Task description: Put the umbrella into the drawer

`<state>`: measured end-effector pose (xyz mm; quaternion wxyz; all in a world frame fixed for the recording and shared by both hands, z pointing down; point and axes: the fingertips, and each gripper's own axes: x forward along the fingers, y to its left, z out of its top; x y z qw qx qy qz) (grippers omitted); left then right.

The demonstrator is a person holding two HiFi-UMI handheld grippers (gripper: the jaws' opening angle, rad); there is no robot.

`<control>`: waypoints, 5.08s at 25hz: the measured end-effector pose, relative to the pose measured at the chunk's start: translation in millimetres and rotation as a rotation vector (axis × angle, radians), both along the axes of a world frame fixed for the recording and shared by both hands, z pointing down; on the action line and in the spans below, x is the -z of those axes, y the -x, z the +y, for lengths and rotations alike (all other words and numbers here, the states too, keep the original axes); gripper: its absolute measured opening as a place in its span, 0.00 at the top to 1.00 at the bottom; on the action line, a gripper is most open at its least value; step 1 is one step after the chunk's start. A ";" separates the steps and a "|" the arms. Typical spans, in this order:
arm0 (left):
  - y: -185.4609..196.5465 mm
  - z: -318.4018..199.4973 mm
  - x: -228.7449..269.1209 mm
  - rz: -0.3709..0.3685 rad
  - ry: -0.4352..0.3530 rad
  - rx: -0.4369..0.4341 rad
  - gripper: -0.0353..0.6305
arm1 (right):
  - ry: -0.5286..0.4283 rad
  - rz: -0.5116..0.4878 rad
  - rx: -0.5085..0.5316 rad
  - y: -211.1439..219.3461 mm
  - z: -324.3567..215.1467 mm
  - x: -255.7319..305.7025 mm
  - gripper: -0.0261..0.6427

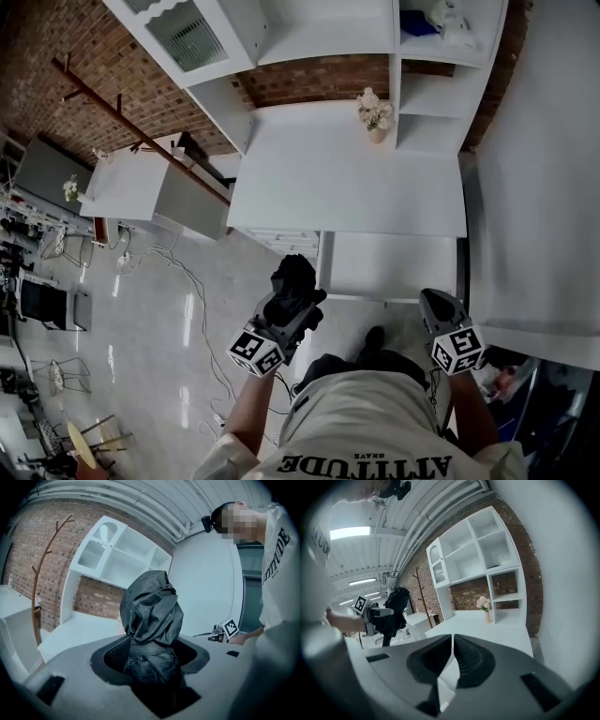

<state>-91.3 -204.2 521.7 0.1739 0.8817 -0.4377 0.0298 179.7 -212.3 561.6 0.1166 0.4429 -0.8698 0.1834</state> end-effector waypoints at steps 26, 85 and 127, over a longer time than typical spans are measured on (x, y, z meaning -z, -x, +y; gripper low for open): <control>-99.6 -86.1 -153.5 -0.316 0.212 -0.480 0.55 | 0.187 0.023 -0.216 -32.4 -4.2 -60.8 0.91; -181.5 -175.4 -495.7 -0.980 0.053 -0.926 0.50 | 0.491 0.015 -0.543 17.9 -14.7 -149.7 0.91; -76.2 -110.1 -184.5 -0.263 0.268 -0.340 0.88 | 0.089 0.012 -0.440 11.0 14.4 -21.9 0.91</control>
